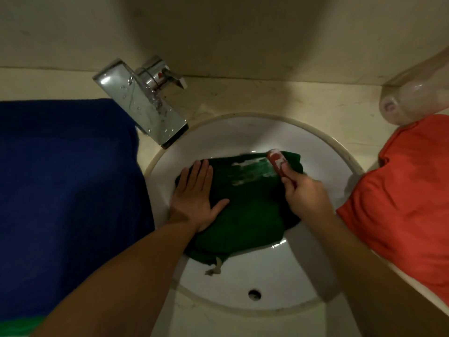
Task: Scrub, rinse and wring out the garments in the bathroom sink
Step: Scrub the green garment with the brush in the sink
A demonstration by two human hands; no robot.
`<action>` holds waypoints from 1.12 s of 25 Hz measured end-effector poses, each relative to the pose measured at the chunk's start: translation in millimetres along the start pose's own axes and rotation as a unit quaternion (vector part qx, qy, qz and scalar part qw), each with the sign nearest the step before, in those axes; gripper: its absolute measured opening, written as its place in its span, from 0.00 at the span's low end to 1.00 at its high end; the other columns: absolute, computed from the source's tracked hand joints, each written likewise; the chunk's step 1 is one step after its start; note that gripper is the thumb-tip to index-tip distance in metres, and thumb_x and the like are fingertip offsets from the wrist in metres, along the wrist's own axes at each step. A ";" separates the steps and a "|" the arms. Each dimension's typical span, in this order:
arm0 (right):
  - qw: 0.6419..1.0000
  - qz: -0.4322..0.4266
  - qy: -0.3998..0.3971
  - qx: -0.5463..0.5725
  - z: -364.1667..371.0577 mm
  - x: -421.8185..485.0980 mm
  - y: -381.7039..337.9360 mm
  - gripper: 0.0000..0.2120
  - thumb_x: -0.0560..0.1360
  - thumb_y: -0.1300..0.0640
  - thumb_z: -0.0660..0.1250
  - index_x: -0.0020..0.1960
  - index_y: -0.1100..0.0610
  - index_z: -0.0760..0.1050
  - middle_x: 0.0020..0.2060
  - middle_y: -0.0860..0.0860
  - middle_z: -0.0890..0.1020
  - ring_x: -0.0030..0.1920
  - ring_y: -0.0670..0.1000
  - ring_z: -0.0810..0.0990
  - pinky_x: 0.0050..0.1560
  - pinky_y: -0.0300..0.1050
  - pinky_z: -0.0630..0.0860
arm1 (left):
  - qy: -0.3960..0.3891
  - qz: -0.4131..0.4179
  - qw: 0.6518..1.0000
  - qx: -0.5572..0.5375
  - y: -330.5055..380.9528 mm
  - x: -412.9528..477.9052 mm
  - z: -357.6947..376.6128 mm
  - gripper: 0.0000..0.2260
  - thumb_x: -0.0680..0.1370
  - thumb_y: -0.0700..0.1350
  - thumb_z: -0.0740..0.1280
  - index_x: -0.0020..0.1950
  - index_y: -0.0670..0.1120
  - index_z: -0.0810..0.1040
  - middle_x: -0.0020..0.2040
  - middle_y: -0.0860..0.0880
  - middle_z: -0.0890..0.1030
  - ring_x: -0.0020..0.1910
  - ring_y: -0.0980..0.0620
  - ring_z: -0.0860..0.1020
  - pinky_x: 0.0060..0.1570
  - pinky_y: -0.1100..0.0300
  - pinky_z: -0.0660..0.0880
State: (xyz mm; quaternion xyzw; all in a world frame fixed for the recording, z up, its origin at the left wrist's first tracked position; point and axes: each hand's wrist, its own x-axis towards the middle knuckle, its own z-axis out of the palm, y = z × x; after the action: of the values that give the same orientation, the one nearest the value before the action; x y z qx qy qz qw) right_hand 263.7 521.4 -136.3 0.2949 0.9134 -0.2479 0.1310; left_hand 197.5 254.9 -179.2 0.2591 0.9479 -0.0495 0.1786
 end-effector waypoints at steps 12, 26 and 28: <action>0.996 0.039 -0.007 0.075 20.2 -22.5 -33.7 0.17 0.83 0.50 0.64 0.71 0.41 0.76 0.62 0.59 0.83 0.58 0.63 0.81 0.65 0.50 0.76 | 0.031 0.002 0.999 -0.015 3.9 6.5 4.4 0.43 0.78 0.72 0.41 0.83 0.43 0.44 0.83 0.43 0.44 0.82 0.44 0.41 0.79 0.46 0.39; 0.987 -0.115 -0.092 0.065 59.3 -41.7 -77.2 0.18 0.82 0.48 0.60 0.71 0.36 0.71 0.58 0.59 0.83 0.52 0.63 0.82 0.55 0.54 0.80 | 0.041 -0.003 0.999 0.005 7.4 12.5 10.0 0.43 0.78 0.71 0.42 0.83 0.42 0.43 0.83 0.43 0.43 0.82 0.45 0.40 0.79 0.45 0.40; 0.997 -0.041 -0.063 0.024 35.4 -24.1 -45.0 0.17 0.83 0.47 0.60 0.70 0.38 0.74 0.57 0.61 0.83 0.50 0.63 0.81 0.54 0.51 0.79 | 0.048 -0.002 0.999 -0.008 7.0 14.1 10.1 0.43 0.78 0.71 0.42 0.83 0.42 0.44 0.83 0.44 0.43 0.82 0.46 0.39 0.79 0.45 0.40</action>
State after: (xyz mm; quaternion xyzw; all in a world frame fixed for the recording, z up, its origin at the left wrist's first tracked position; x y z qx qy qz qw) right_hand 258.9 459.6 -140.0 0.2444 0.9085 -0.2928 0.1707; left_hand 193.0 265.7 -193.8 0.2581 0.9562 -0.0300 0.1349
